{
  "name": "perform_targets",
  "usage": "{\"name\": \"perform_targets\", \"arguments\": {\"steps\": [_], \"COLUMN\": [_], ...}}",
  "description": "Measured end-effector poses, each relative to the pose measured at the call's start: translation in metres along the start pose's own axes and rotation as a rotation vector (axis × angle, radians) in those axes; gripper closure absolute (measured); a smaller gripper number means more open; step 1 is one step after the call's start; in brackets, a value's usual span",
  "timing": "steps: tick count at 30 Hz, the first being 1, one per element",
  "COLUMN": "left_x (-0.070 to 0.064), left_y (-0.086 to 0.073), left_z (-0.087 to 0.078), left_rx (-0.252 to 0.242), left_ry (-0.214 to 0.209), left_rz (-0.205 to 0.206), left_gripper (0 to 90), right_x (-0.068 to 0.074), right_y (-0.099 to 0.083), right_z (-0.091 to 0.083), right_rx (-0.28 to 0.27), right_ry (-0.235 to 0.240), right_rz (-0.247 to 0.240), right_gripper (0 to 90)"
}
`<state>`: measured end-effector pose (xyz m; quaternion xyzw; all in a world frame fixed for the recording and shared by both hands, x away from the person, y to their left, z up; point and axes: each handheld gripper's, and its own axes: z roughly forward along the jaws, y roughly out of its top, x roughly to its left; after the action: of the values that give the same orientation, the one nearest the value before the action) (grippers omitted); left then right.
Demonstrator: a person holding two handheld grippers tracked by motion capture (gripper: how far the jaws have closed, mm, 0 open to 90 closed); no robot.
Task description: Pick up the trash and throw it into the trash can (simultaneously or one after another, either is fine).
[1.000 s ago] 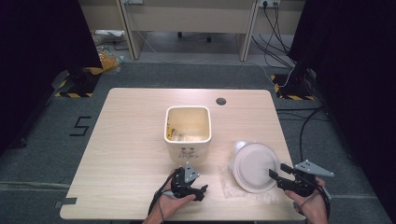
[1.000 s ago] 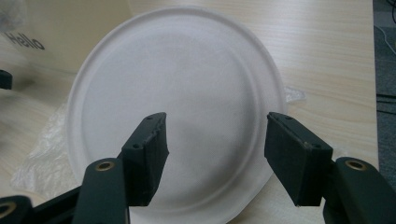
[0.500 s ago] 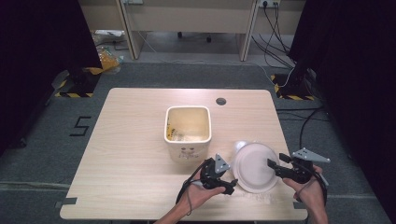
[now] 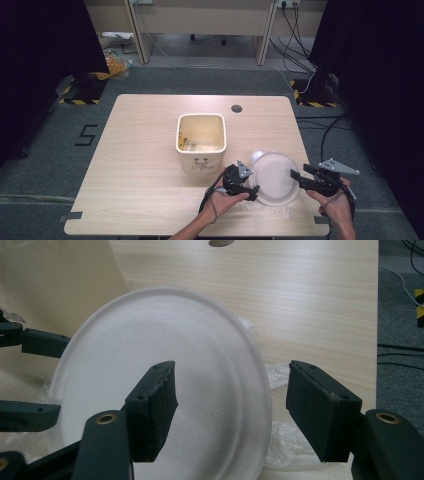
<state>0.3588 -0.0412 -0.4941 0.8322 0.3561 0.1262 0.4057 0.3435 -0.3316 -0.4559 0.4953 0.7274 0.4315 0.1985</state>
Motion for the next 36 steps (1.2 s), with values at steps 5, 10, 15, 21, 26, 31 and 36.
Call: {"name": "perform_targets", "arguments": {"steps": [5,10,15,21,26,31,36], "left_x": [0.005,0.006,0.008,0.009,0.010,0.011,0.013], "left_y": [-0.001,-0.005,-0.008,-0.008,-0.011,-0.014,-0.022], "left_z": [0.002,0.008,0.010,0.012,0.012,0.012,0.002], "left_rx": [0.005,0.015,0.023,0.020,0.027,0.031,0.025], "left_ry": [0.022,0.044,0.045,0.047,0.055,0.057,0.056], "left_rz": [-0.001,-0.002,-0.014,-0.021,-0.021,-0.019,-0.011], "left_gripper": [16.5,16.5,16.4,16.4,16.7,17.0,18.0], "right_x": [0.000,0.001,0.002,0.004,0.010,0.018,0.025], "right_y": [-0.001,0.000,0.003,0.004,0.004,0.014,0.021], "right_z": [0.003,0.003,-0.002,-0.001,0.003,-0.006,-0.010], "right_rx": [0.012,0.011,-0.014,-0.003,0.009,-0.028,-0.066], "right_ry": [0.017,0.026,0.063,0.100,0.157,0.198,0.284], "right_rz": [0.010,0.011,0.024,0.034,0.022,-0.007,0.047], "right_gripper": [36.1,35.3,34.8,35.9,47.3,61.4,70.5]}}
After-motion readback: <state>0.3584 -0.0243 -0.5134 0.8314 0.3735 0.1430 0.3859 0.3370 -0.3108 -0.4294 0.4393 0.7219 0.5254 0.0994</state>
